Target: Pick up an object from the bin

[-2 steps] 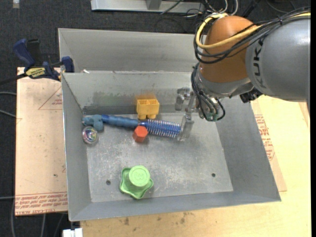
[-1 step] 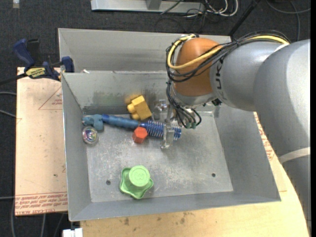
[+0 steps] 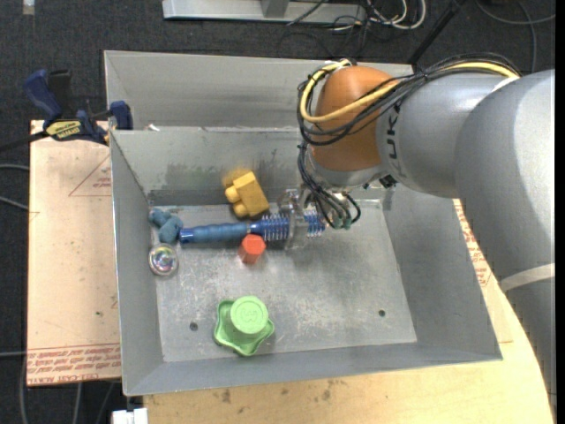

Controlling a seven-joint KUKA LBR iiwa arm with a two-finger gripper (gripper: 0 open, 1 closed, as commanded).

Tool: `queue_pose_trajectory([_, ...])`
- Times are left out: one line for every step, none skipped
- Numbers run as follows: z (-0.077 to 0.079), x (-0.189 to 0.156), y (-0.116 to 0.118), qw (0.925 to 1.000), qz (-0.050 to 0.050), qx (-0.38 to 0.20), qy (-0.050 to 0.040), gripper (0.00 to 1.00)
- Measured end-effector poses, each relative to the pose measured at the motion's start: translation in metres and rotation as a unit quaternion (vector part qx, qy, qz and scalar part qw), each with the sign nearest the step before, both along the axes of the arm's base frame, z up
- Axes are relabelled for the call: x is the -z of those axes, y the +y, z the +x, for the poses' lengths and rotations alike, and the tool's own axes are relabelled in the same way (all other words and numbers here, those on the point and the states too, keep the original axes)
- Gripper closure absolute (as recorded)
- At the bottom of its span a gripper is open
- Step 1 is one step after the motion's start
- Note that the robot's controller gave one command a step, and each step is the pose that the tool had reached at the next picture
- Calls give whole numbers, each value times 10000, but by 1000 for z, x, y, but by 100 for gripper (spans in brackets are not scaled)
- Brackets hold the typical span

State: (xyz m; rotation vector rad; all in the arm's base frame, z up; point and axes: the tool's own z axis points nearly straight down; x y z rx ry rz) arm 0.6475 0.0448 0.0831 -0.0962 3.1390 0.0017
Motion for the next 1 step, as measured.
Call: queue_pose_trajectory([-19, -134, -8, 9992, -5, -394, -38, 100])
